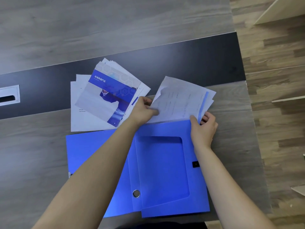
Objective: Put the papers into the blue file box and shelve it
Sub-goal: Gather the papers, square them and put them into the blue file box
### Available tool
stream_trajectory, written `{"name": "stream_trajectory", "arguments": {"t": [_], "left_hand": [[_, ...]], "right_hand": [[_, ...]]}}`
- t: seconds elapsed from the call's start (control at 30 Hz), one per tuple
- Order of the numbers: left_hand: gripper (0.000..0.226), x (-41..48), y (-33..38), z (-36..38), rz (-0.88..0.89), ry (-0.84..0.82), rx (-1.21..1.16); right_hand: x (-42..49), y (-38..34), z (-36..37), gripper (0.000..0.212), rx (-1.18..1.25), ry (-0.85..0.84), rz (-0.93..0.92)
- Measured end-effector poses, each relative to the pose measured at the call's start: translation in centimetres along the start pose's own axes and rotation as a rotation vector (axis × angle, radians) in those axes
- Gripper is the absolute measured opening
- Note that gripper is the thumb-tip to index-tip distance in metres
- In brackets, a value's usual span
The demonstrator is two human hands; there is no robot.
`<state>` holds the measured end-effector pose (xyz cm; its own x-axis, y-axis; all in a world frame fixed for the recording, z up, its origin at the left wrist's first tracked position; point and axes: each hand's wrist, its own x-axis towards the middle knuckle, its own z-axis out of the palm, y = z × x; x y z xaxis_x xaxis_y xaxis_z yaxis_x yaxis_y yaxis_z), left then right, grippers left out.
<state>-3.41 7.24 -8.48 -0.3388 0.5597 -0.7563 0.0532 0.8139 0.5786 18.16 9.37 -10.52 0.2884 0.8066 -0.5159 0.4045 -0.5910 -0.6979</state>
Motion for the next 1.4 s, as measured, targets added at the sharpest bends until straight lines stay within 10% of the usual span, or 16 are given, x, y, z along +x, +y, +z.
{"name": "stream_trajectory", "arguments": {"t": [0.27,0.4,0.67,1.03,1.4], "left_hand": [[0.021,-0.5,-0.2,-1.3,0.097,-0.256,0.173],[0.031,-1.7,1.0,-1.4,0.152,-0.188,0.027],[0.025,-4.8,6.9,-4.5,0.453,-0.14,-0.324],[0.025,-4.5,3.0,-4.4,0.447,-0.067,0.011],[0.027,-4.3,3.8,-4.7,0.484,0.097,-0.019]], "right_hand": [[1.4,-0.4,-1.1,0.033,0.067,-0.052,0.097],[1.8,-1.5,-2.1,0.025,0.193,-0.141,0.176],[0.1,-11.5,-6.0,0.033,0.344,-0.248,-0.33],[-0.1,-10.6,-5.3,0.029,0.05,-0.492,-0.456],[0.0,-10.8,-3.5,0.037,0.263,-0.35,-0.384]]}}
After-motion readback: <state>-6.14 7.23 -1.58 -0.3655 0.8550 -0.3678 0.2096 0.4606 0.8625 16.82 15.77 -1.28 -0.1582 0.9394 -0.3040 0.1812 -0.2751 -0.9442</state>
